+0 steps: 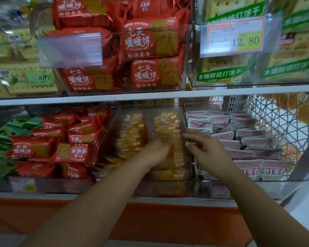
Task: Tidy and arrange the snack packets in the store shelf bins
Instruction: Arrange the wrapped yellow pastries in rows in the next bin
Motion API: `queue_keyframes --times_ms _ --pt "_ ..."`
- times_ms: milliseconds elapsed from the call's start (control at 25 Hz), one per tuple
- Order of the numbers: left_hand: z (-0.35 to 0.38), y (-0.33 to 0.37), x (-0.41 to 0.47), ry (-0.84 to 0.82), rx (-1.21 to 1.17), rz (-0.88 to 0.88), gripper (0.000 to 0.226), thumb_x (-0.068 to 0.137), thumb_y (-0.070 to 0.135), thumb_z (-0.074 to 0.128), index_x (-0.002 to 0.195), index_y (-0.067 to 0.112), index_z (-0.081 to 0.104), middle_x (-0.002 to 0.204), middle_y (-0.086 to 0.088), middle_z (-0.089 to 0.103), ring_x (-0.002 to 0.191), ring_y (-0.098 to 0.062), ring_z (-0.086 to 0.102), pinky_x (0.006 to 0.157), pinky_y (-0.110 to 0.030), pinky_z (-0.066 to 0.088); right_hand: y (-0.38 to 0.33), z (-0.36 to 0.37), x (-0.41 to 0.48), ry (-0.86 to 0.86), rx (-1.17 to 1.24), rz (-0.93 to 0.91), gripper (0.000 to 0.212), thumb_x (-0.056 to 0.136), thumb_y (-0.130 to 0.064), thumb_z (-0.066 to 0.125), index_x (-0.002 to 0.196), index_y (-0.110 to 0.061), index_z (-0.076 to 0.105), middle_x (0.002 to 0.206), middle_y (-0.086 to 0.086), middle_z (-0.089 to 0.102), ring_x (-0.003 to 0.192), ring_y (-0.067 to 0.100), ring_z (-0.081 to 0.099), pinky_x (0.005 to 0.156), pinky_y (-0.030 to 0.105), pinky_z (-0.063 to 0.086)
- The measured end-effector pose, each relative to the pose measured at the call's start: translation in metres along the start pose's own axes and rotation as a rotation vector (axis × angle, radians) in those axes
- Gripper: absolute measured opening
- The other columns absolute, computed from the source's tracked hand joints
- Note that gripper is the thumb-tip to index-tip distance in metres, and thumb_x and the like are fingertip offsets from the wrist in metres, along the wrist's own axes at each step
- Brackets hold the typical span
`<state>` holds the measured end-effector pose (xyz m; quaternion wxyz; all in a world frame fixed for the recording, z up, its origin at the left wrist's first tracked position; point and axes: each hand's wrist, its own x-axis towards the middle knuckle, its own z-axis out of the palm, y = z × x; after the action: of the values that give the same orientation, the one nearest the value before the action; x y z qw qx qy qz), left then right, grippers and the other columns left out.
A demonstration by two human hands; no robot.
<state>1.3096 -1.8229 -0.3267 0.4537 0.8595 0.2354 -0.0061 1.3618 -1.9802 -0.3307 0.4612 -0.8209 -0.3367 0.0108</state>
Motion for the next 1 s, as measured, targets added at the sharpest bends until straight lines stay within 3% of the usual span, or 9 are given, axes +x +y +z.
queue_keyframes --times_ms 120,280,400,600,680,760,840,880,1000 --pt "-0.017 0.015 0.021 0.092 0.024 0.06 0.042 0.1 0.032 0.038 0.137 0.013 0.04 0.116 -0.009 0.059 0.093 -0.016 0.057 0.087 -0.031 0.045 -0.002 -0.005 0.011 0.081 0.093 0.061 0.033 0.094 -0.017 0.051 0.126 -0.023 0.056 0.104 -0.006 0.061 0.089 0.006 0.056 0.072 0.01 0.044" --pt "-0.014 0.021 0.054 0.145 -0.096 -0.024 0.052 0.094 0.039 0.048 0.14 0.016 0.037 0.129 -0.011 0.054 0.108 -0.025 0.057 0.093 -0.035 0.047 0.005 0.0 0.029 0.048 0.106 0.076 0.029 0.096 -0.019 0.047 0.122 -0.027 0.058 0.102 -0.012 0.058 0.097 0.004 0.053 0.069 0.001 0.035" --pt "-0.014 0.03 0.076 0.06 -0.152 -0.093 0.046 0.091 0.039 0.055 0.128 0.013 0.05 0.127 -0.01 0.054 0.113 -0.027 0.055 0.099 -0.037 0.045 0.012 0.0 0.036 0.05 0.135 0.092 0.025 0.095 -0.021 0.049 0.116 -0.03 0.06 0.094 -0.016 0.06 0.082 -0.005 0.054 0.065 -0.002 0.037" --pt "-0.015 0.026 0.09 -0.007 -0.252 -0.122 0.02 0.088 0.042 0.06 0.089 0.023 0.056 0.093 -0.002 0.061 0.082 -0.017 0.06 0.076 -0.026 0.049 0.021 -0.002 0.042 0.057 0.166 0.137 0.026 0.092 -0.023 0.055 0.117 -0.022 0.062 0.092 -0.018 0.058 0.084 -0.004 0.053 0.074 0.005 0.038" --pt "-0.015 0.018 0.096 -0.022 -0.251 -0.083 0.032 0.081 0.047 0.068 0.101 0.023 0.059 0.099 -0.002 0.064 0.084 -0.015 0.062 0.074 -0.025 0.052 0.023 0.0 0.042 0.059 0.16 0.14 0.028 0.093 -0.023 0.053 0.12 -0.019 0.061 0.099 -0.012 0.057 0.093 0.002 0.052 0.083 0.015 0.038" --pt "-0.017 0.012 0.1 -0.009 -0.198 -0.049 0.072 0.069 0.054 0.075 0.128 0.021 0.05 0.121 -0.002 0.058 0.097 -0.018 0.061 0.071 -0.026 0.053 0.023 0.003 0.042 0.064 0.148 0.129 0.029 0.094 -0.023 0.051 0.122 -0.019 0.06 0.103 -0.011 0.056 0.098 0.004 0.05 0.087 0.019 0.037" --pt "-0.016 0.009 0.107 0.011 -0.153 -0.022 0.09 0.06 0.055 0.079 0.136 0.021 0.044 0.13 -0.002 0.054 0.104 -0.02 0.059 0.078 -0.03 0.054 0.023 0.004 0.041 0.065 0.134 0.116 0.028 0.095 -0.024 0.049 0.121 -0.022 0.06 0.104 -0.012 0.057 0.098 0.004 0.051 0.085 0.02 0.038" --pt "-0.017 0.008 0.109 -0.004 -0.165 -0.03 0.086 0.06 0.054 0.079 0.132 0.021 0.048 0.127 -0.004 0.056 0.103 -0.021 0.06 0.083 -0.034 0.054 0.023 0.005 0.041 0.065 0.128 0.108 0.028 0.095 -0.024 0.049 0.12 -0.024 0.06 0.104 -0.012 0.059 0.098 0.003 0.052 0.082 0.019 0.039" --pt "-0.018 0.013 0.11 -0.082 -0.225 -0.08 0.032 0.076 0.041 0.074 0.099 0.023 0.062 0.11 -0.008 0.065 0.097 -0.023 0.064 0.088 -0.036 0.052 0.027 0.006 0.042 0.053 0.112 0.091 0.027 0.095 -0.025 0.048 0.118 -0.028 0.061 0.103 -0.014 0.061 0.097 0.002 0.054 0.075 0.005 0.038"
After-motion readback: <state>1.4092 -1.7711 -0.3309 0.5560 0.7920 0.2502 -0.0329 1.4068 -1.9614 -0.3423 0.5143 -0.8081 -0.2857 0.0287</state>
